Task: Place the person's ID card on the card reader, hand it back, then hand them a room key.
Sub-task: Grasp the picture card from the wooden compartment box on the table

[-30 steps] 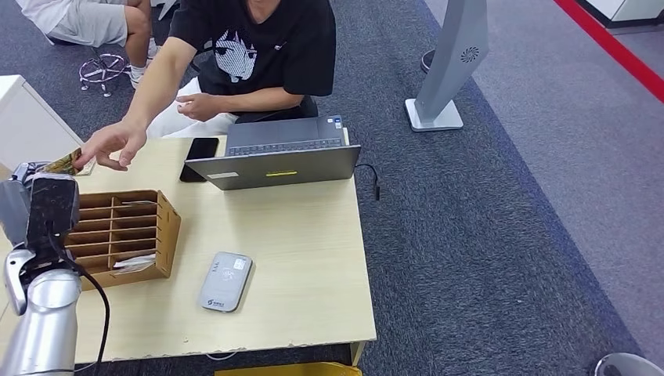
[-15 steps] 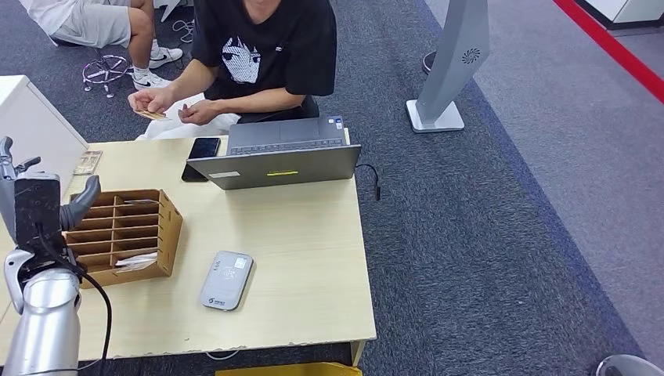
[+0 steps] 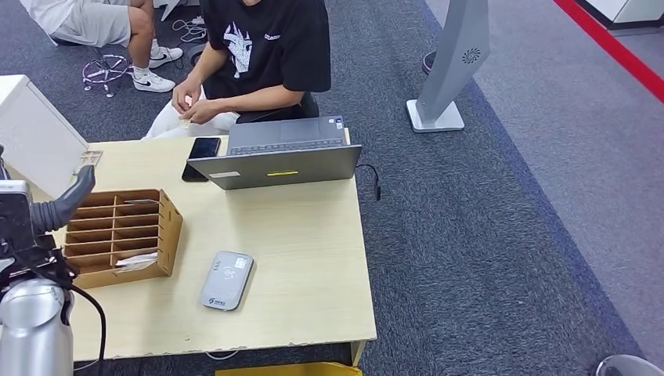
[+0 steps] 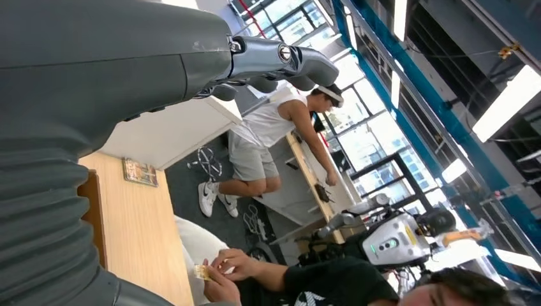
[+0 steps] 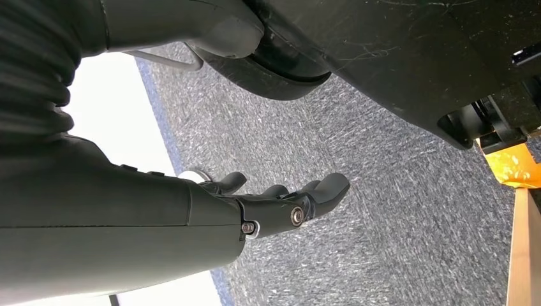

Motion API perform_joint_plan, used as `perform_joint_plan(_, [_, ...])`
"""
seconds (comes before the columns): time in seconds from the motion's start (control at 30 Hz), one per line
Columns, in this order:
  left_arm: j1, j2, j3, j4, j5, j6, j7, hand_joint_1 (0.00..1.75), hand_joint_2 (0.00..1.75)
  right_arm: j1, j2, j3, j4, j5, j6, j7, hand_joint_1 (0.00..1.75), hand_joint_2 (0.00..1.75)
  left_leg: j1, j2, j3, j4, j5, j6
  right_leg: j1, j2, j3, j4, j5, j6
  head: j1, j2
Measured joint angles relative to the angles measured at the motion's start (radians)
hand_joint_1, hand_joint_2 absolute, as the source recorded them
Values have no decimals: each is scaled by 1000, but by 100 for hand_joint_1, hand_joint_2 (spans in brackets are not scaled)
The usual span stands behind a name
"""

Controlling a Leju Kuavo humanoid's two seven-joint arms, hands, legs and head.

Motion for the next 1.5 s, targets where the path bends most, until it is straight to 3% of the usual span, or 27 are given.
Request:
perform_joint_plan(0.23, [81,68,-86,-142,-75,-111,15,0,175,16,0,-1,3,-18,-84,3,0,175,0,0,0,0,0,0,0,0,0,0,0,0,0,0])
perform_joint_plan(0.47, [194,161,-149,-272,-113,-216,39,0,175,24,0,-6,4,-36,-108,5,0,175,0,0,0,0,0,0,0,0,0,0,-1,0,0,0])
perform_joint_plan(0.63, [298,256,-167,-306,-143,-310,79,0,175,29,0,-18,7,-48,-122,6,0,175,0,2,1,-1,-2,-1,0,2,0,0,-2,-1,0,0])
perform_joint_plan(0.8, [393,320,-169,-312,-146,-329,102,0,175,32,0,-31,15,-60,-152,5,0,175,0,0,0,-1,-1,-1,0,1,0,0,-2,-1,0,0])
perform_joint_plan(1.0, [497,383,-169,-314,-218,-325,237,0,175,32,0,-41,27,-75,-155,3,0,175,0,0,0,-1,-2,-1,0,0,0,0,-3,-1,0,0])
perform_joint_plan(1.2, [545,406,-166,-304,-282,-284,346,0,175,30,5,-55,34,-83,-155,4,0,175,0,-2,0,-1,-2,-1,0,-2,1,0,-4,0,0,0])
perform_joint_plan(1.37, [542,384,-138,-267,-374,-204,425,0,175,30,9,-59,34,-96,-155,16,0,175,0,-2,0,-1,-2,-1,0,-2,1,0,-4,0,0,0])
perform_joint_plan(1.5, [536,362,-119,-235,-402,-183,434,0,175,31,10,-60,33,-97,-155,21,0,175,0,-2,0,-1,-2,-1,0,-2,1,0,-4,0,0,0])
